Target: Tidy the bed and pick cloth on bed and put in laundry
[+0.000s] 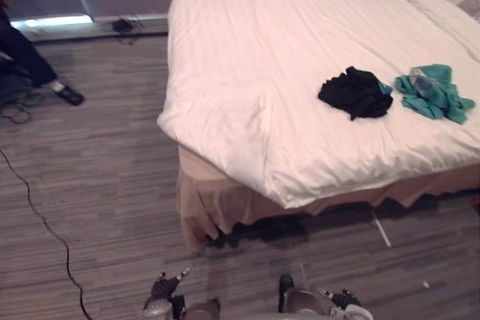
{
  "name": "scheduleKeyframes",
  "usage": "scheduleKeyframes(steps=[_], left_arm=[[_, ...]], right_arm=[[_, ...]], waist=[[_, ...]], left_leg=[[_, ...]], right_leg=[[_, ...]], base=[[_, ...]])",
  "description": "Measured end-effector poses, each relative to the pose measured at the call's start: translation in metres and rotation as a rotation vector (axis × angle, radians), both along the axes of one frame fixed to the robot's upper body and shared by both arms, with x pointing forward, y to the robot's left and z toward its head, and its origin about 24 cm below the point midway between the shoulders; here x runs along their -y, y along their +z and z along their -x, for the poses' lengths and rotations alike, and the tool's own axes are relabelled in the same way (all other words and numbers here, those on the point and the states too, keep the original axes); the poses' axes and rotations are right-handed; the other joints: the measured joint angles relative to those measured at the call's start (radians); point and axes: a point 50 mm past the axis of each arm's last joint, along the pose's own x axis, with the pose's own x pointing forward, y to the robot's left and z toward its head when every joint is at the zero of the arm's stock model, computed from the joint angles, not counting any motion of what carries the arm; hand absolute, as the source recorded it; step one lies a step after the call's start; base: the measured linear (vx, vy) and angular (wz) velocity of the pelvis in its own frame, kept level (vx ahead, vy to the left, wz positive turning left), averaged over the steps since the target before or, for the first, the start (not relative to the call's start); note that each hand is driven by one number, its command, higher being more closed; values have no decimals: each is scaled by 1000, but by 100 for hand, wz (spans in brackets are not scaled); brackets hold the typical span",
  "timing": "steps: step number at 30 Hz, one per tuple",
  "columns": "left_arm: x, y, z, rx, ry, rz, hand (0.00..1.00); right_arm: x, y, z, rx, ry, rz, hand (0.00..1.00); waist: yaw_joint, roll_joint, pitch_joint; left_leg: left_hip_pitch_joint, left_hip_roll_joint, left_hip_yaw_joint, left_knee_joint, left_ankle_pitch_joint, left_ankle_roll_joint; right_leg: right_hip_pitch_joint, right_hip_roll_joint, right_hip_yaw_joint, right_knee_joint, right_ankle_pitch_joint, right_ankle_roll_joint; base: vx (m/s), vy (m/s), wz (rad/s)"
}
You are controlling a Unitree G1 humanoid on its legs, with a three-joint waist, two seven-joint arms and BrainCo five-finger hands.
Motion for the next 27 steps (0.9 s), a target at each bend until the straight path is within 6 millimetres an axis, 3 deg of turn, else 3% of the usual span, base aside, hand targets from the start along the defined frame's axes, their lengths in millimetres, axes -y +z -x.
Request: scheduleKeyframes(steps=[1,2,6,7,10,13,15,16,18,20,23,24,27], left_arm=[[6,-2,4,-7,13,20,0],[8,-2,4,-8,15,25,0],[6,0,-1,23,55,33,0],[2,8,-16,106,107,19,0],[-21,32,-33,265,162,-68,0],[-60,73,-51,461,184,-240,0],[-93,129,-73,705,221,-416,0],[-98,143,-78,762,223,-451,0],[-110,192,-96,960,225,-564,0],[-113,219,-107,1060,214,-633,0],[-113,255,-130,1191,177,-682,0],[-82,314,-179,1392,-38,-733,0],[-73,321,-186,1412,-70,-735,0]], right_arm=[[2,0,-1,2,-12,1,0],[2,0,-1,3,-19,-3,0],[5,0,4,-3,-51,2,0],[7,0,11,-5,-71,11,0],[10,0,20,-10,-85,22,0],[10,1,31,-14,-96,42,0],[9,-1,51,-52,-94,52,0],[9,-1,58,-67,-97,52,0],[10,-2,77,-114,-110,54,0],[12,-2,87,-139,-117,59,0],[13,-2,86,-139,-116,57,0],[13,0,55,-58,-94,42,0],[14,1,47,-32,-97,44,0]], waist=[[-2,28,-8],[-3,35,-12],[-7,32,-10],[-6,24,-4],[0,13,-1],[1,15,-6],[-4,22,-24],[-4,19,-30],[-4,28,-44],[-7,40,-50],[-8,42,-52],[-11,16,-44],[-29,18,-32]], left_leg=[[9,33,3,-18,5,-13],[11,49,2,-27,15,-28],[-13,67,7,-6,28,-48],[-34,63,12,18,29,-48],[-36,66,38,0,29,-48],[-39,66,78,-12,22,-40],[-49,73,123,-17,20,-40],[-50,74,136,-18,20,-39],[-52,71,164,-18,22,-38],[-52,65,175,-18,28,-39],[-52,62,201,-19,31,-43],[-161,55,230,18,33,-44],[-159,61,249,19,33,-45]], right_leg=[[20,32,-12,-33,11,-16],[27,46,-22,-47,14,-22],[40,58,-60,-54,9,-52],[40,46,-86,-53,9,-52],[35,44,-92,-57,8,-51],[37,41,-86,-77,15,-48],[37,42,-88,-105,28,-40],[36,40,-87,-111,32,-40],[37,28,-80,-130,55,-38],[36,27,-73,-133,69,-35],[34,27,-54,-154,87,-34],[-76,23,-17,-154,115,-34],[-83,24,-3,-154,115,-34]], base=[[196,-288,18],[123,-217,6],[6,-116,25],[-39,-10,47],[-97,17,22],[-114,16,-17],[-73,0,-6],[0,0,0],[6,63,-9],[48,45,-9],[37,45,-24],[0,42,-39],[14,14,-24]])
